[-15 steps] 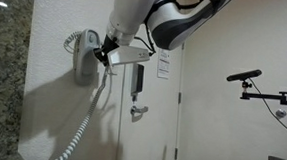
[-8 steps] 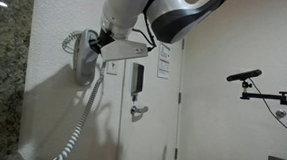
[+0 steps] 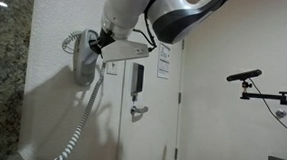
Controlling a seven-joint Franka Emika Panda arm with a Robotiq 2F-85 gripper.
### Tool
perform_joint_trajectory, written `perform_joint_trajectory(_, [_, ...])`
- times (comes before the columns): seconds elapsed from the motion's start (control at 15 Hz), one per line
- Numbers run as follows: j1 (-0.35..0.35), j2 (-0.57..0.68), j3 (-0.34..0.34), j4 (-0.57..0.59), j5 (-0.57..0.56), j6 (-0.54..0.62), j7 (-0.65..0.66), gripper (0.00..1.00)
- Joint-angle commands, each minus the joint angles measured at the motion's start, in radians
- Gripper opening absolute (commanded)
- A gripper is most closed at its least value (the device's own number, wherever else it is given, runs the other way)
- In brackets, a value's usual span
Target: Untangle and straighten the telephone cable.
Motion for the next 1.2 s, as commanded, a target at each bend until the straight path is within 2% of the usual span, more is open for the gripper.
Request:
perform_joint_trajectory(0.0, [-0.042,-0.016,0.051,-0.005,0.004,0.026,-0.023,0.04])
perform_joint_trajectory(0.53, [-0.078,-0.092,0.083,-0.064,0.015,0.072,-0.012,0.04])
perform_joint_trajectory(1.13, [-0.077,-0.257,0.096,-0.275,-0.001,0.031,0.022,0.04])
